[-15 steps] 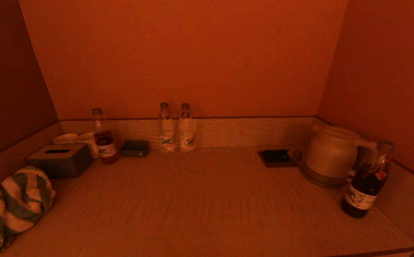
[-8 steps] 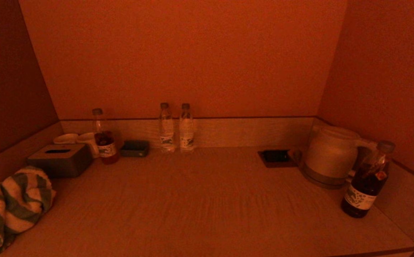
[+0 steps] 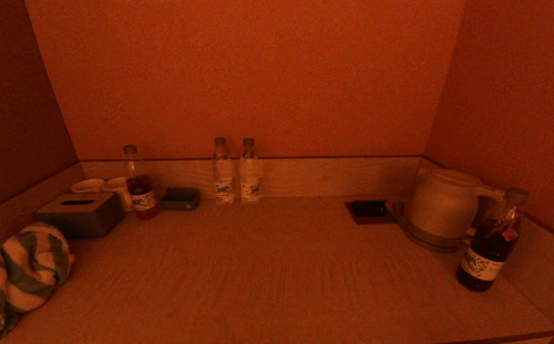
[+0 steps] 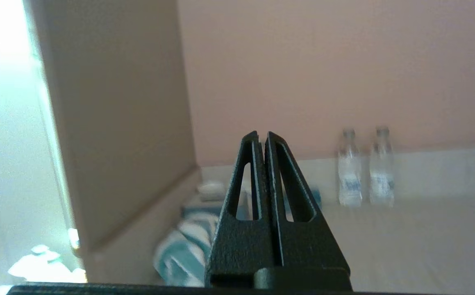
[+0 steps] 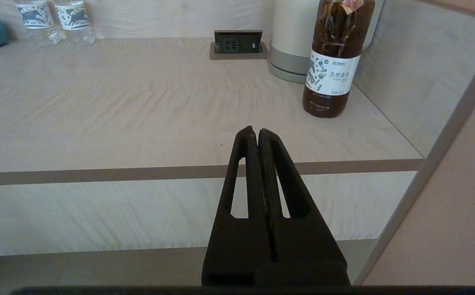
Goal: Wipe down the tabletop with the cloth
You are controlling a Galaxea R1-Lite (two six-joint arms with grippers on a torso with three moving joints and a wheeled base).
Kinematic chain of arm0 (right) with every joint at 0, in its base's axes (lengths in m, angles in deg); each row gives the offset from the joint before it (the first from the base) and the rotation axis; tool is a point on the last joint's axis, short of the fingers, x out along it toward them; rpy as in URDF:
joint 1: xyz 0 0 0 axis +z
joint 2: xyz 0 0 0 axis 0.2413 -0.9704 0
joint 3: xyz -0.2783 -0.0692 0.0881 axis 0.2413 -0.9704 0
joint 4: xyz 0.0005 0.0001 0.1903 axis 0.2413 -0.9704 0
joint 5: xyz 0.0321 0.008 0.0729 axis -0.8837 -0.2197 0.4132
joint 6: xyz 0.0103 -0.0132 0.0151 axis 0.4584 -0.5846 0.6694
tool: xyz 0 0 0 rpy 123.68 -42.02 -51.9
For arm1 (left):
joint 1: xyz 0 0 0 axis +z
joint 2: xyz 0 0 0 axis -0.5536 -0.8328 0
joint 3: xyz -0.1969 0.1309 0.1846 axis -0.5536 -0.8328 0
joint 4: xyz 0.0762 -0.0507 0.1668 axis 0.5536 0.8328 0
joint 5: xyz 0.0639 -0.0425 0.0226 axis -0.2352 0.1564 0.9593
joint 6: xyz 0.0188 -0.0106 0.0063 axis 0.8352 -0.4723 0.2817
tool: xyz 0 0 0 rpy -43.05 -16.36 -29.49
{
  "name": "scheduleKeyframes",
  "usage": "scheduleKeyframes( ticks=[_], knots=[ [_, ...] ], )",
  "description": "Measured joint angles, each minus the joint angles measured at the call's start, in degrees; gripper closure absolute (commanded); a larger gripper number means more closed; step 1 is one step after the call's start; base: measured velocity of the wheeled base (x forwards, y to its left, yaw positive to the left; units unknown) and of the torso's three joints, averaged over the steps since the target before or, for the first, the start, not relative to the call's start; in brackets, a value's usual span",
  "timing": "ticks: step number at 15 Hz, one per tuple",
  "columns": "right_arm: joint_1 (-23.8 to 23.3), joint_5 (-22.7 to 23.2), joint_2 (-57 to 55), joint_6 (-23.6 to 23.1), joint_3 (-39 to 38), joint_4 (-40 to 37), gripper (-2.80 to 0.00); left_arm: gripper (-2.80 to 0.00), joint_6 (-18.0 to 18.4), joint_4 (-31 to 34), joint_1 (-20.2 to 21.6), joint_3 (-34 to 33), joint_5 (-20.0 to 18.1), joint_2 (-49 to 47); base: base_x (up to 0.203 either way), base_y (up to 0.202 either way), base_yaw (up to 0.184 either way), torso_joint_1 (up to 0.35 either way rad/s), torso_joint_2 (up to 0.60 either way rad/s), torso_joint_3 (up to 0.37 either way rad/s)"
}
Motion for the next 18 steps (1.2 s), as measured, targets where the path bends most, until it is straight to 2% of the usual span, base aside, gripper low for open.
scheduleKeyframes(
  ticks=[4, 7, 13, 18],
  knots=[
    [0.00, 0.00, 0.00, 0.02, 0.00, 0.00, 0.00, 0.00, -0.22, -8.47, 0.00, -15.67, -2.89, 1.35, 0.000, 0.000, 0.000, 0.000, 0.00, 0.000],
    [0.00, 0.02, 0.00, 0.02, 0.00, 0.00, 0.00, 0.00, -0.22, -9.57, 0.00, -21.20, -4.68, 1.46, 0.000, 0.000, 0.000, 0.000, 0.00, 0.000],
    [0.00, 0.00, 0.00, 0.00, 0.00, 0.00, 0.00, 0.00, -0.52, -5.68, 0.00, -23.98, -6.64, 1.54, 0.000, 0.000, 0.000, 0.000, 0.00, 0.000],
    [0.02, 0.00, 0.00, 0.01, 0.00, 0.00, 0.00, 0.00, -0.79, 2.92, 0.00, -24.03, -6.64, 1.54, 0.000, 0.000, 0.000, 0.000, 0.00, 0.000]
  ],
)
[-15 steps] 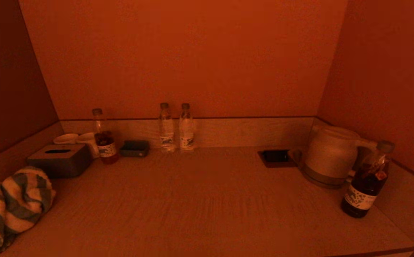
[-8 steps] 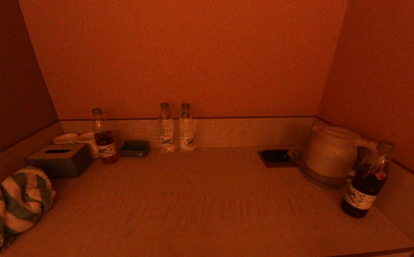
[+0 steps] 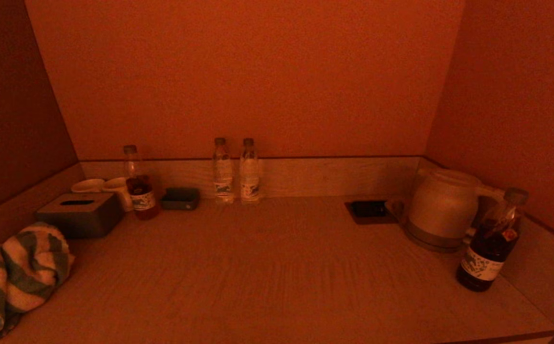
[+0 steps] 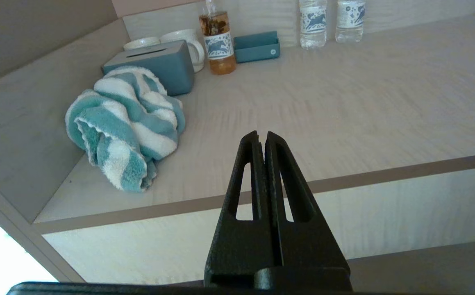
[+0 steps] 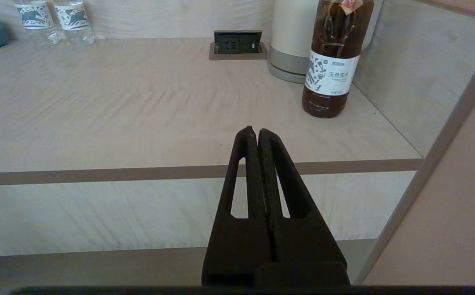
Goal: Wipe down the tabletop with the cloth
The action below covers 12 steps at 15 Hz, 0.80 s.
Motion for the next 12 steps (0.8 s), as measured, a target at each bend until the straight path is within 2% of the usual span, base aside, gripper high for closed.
scheduleKeyframes(
  ticks=[5, 12],
  knots=[
    [-0.02, 0.00, 0.00, -0.01, 0.00, 0.00, 0.00, 0.00, -2.04, 2.74, 0.00, 0.00, 0.28, 0.00, 0.000, 0.000, 0.000, 0.000, 0.00, 0.000],
    [-0.02, 0.00, 0.00, 0.02, 0.00, 0.02, 0.00, 0.00, -2.07, 2.74, 0.00, 0.00, 0.39, 0.00, 0.000, 0.000, 0.000, 0.000, 0.00, 0.000]
  ],
)
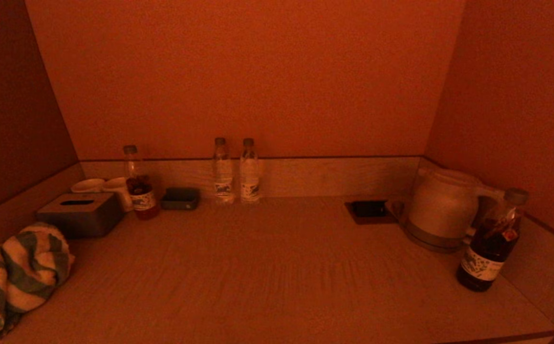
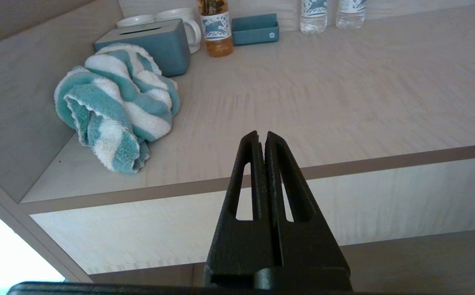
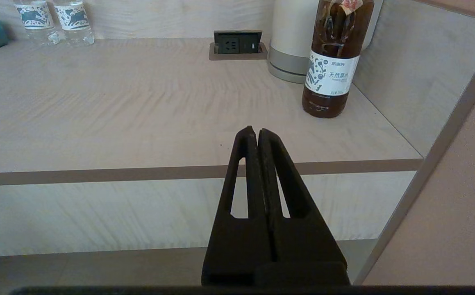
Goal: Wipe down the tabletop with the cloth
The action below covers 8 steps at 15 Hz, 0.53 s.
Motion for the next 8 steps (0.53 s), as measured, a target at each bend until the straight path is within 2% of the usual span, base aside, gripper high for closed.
scheduleKeyframes(
  ticks=[8],
  knots=[
    [0.00, -0.02, 0.00, -0.05, 0.00, -0.02, 0.00, 0.00, 0.01, 0.02, 0.00, 0.00, 0.03, 0.02, 0.000, 0.000, 0.000, 0.000, 0.00, 0.000]
  ],
)
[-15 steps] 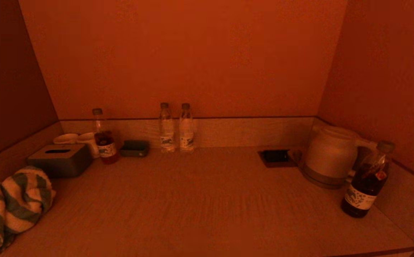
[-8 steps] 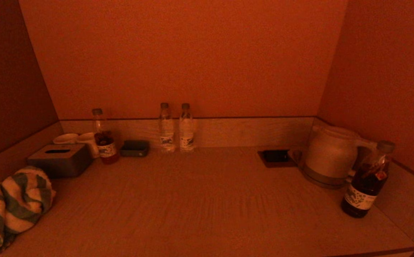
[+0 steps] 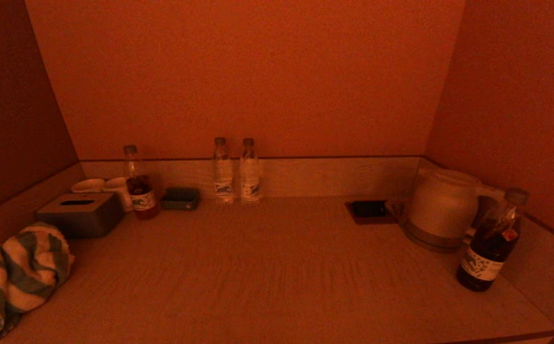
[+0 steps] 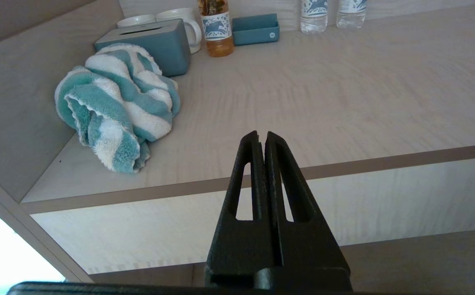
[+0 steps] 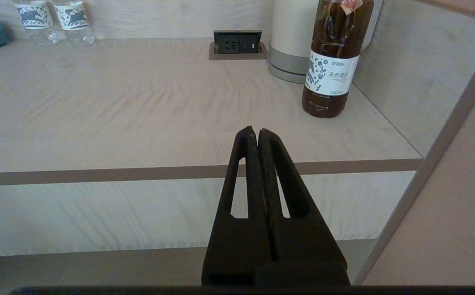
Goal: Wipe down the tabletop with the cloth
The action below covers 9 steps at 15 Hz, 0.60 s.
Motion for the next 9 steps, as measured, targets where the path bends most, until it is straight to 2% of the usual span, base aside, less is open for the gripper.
scheduleKeyframes(
  ticks=[9],
  knots=[
    [0.00, 0.01, 0.00, 0.03, 0.00, 0.02, 0.00, 0.00, -0.01, 0.00, 0.00, 0.00, 0.00, 0.00, 0.000, 0.000, 0.000, 0.000, 0.00, 0.000]
  ],
)
